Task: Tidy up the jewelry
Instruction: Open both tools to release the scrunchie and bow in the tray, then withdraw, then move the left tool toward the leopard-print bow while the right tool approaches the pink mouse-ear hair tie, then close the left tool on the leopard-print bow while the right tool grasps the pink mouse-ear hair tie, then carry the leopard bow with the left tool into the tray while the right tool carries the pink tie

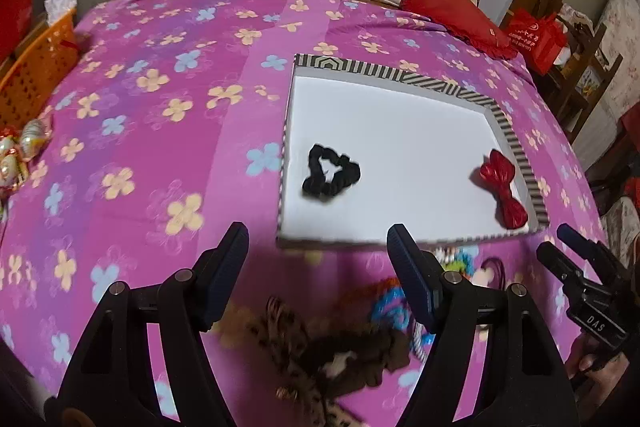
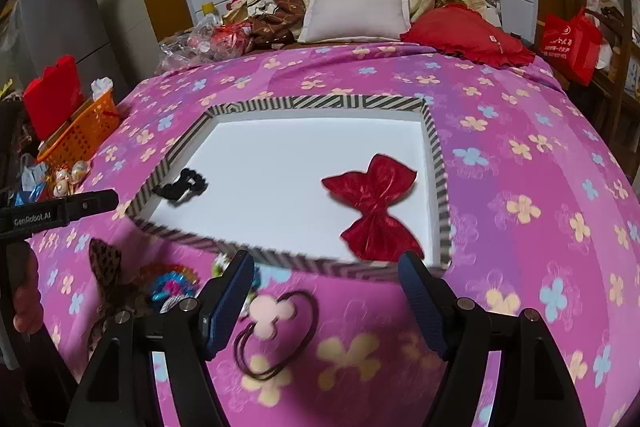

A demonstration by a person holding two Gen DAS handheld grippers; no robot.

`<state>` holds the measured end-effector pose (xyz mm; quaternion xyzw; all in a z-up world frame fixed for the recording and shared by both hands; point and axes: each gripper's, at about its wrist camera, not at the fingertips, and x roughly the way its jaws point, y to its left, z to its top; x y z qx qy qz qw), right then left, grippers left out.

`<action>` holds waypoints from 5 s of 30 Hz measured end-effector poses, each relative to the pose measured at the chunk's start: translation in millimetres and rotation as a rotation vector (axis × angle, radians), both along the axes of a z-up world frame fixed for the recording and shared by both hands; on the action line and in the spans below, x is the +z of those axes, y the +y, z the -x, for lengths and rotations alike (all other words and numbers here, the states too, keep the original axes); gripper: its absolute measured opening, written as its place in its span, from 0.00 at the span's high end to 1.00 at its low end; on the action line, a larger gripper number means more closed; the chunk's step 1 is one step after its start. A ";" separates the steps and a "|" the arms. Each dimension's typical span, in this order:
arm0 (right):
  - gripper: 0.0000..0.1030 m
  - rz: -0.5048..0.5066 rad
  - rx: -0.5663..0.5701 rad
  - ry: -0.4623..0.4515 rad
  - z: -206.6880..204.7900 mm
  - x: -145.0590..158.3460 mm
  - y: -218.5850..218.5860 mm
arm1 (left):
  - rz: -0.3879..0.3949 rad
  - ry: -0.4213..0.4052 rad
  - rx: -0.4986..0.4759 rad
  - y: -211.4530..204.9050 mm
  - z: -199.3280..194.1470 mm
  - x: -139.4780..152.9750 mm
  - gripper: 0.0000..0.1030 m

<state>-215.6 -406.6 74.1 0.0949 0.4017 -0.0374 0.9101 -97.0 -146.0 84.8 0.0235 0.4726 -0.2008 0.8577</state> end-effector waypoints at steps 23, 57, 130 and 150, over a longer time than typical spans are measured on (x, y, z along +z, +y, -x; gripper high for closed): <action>0.25 -0.034 0.002 0.018 52.1 -2.4 33.8 | -0.047 -0.063 0.043 34.5 74.4 -6.7 0.30; 0.25 -0.001 0.017 0.087 67.7 -29.1 41.4 | 0.039 0.090 0.008 71.7 97.9 -38.5 0.30; 0.67 0.067 0.136 0.045 25.9 -58.9 41.5 | 0.102 0.131 -0.021 45.7 67.2 -50.1 0.86; 0.67 0.068 0.106 -0.025 43.7 -26.1 39.2 | 0.148 0.041 -0.081 38.7 81.5 0.9 0.87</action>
